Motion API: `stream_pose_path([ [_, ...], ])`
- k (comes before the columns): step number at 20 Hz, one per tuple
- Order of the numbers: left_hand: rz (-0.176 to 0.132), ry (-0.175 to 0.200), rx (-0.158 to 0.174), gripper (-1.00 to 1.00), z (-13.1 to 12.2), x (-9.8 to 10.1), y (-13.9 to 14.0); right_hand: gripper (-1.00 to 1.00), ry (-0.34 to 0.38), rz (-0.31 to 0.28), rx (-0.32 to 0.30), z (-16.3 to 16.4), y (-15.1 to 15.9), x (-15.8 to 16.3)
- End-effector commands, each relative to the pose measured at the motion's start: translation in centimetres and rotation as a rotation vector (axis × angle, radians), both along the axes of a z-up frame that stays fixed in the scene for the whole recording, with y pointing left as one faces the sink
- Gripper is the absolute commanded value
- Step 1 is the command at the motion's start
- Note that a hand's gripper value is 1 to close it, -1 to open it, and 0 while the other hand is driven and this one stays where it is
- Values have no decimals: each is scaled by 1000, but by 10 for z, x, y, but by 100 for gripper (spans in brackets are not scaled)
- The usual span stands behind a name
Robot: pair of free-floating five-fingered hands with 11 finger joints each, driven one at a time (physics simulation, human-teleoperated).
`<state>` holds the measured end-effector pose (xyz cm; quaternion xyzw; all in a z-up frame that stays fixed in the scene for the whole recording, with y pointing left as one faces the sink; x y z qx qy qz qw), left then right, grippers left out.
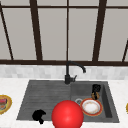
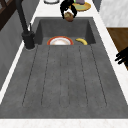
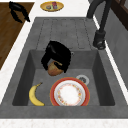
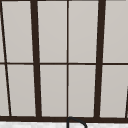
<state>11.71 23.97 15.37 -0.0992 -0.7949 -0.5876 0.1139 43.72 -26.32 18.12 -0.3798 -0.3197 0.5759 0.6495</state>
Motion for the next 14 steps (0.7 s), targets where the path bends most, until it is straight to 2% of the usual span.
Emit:
stream_pose_path([
  [1,0,0,0,0,0,0,0,100,-23,0,47,-13,29,1],
  [3,0,0,0,0,0,0,0,100,-45,0,71,-25,42,-1],
  [4,0,0,0,0,0,0,0,100,-49,-1,64,-36,46,-7],
  [5,0,0,0,0,0,0,0,100,-54,-32,19,-48,40,-16],
  [6,0,0,0,0,0,0,0,100,-63,-46,17,-55,40,-19],
  [9,0,0,0,0,0,0,0,100,-95,-57,57,-77,42,-18],
  [14,0,0,0,0,0,0,0,100,-146,-49,124,-119,18,-17],
])
